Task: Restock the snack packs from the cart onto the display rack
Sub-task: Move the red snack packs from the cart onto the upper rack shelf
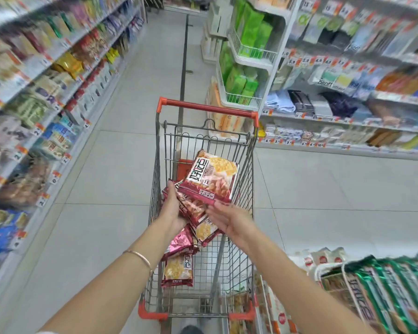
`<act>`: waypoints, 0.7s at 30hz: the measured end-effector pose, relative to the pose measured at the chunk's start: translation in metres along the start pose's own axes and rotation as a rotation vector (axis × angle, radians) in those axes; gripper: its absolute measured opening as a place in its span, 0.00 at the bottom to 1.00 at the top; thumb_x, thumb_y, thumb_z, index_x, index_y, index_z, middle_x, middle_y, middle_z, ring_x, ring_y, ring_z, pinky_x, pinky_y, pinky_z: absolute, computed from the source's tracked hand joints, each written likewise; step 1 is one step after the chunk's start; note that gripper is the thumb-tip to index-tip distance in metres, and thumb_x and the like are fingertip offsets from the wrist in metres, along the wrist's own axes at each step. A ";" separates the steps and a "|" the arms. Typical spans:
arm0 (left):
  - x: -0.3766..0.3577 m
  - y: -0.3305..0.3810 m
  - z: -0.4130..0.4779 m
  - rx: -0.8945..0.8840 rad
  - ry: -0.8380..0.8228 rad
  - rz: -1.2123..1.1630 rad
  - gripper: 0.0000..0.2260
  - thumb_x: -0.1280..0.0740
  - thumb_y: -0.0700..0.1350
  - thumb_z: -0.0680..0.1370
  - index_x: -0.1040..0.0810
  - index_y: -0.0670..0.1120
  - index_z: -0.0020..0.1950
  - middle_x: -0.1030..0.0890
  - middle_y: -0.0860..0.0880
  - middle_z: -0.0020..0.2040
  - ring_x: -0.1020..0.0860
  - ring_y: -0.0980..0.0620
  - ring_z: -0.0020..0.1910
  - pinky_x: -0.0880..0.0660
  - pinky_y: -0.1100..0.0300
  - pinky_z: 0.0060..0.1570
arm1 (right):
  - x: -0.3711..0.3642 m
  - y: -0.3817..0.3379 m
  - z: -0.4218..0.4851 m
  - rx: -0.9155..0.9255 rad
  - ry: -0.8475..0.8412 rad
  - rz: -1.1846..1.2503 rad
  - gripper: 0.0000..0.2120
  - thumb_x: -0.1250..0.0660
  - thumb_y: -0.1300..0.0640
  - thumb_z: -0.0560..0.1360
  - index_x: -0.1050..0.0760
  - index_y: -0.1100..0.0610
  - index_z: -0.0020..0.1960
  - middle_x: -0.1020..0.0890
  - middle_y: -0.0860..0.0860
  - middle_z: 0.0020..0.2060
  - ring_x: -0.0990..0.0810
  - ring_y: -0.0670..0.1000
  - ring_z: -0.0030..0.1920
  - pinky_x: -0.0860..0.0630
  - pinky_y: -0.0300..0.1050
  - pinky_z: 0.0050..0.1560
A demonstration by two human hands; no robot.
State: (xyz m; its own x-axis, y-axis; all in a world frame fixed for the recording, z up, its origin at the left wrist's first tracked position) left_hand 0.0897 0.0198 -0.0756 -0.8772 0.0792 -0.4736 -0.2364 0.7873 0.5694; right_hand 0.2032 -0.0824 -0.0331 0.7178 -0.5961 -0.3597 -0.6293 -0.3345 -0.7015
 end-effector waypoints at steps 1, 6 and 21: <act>-0.001 0.001 0.002 -0.032 -0.002 0.006 0.41 0.43 0.74 0.70 0.27 0.43 0.69 0.16 0.37 0.55 0.17 0.38 0.55 0.26 0.39 0.64 | -0.001 0.005 -0.002 0.025 0.016 -0.051 0.15 0.29 0.65 0.75 0.24 0.67 0.60 0.14 0.60 0.50 0.14 0.56 0.49 0.17 0.43 0.48; -0.016 0.007 -0.002 -0.107 -0.062 0.052 0.55 0.36 0.83 0.53 0.25 0.46 0.68 0.16 0.41 0.58 0.17 0.40 0.57 0.25 0.40 0.62 | 0.000 0.006 -0.004 0.096 0.062 -0.114 0.13 0.27 0.62 0.75 0.23 0.67 0.55 0.14 0.59 0.45 0.14 0.54 0.44 0.18 0.42 0.46; -0.033 0.059 -0.043 -0.209 -0.243 0.374 0.37 0.19 0.50 0.63 0.29 0.42 0.67 0.16 0.43 0.47 0.16 0.46 0.40 0.19 0.53 0.39 | 0.016 -0.134 -0.031 0.401 0.304 -0.748 0.46 0.31 0.29 0.68 0.38 0.54 0.76 0.30 0.55 0.73 0.28 0.56 0.69 0.30 0.56 0.69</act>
State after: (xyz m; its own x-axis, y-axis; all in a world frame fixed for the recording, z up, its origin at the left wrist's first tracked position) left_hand 0.0869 0.0370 0.0026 -0.8008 0.4931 -0.3400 -0.0245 0.5402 0.8412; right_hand 0.2893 -0.0700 0.0740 0.7522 -0.5112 0.4157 0.1627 -0.4672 -0.8690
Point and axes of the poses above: each hand's wrist, its own z-axis towards the middle knuckle, its own x-axis out of the back of the hand, y = z × x, the point moved 9 cm from there along z, towards the middle knuckle
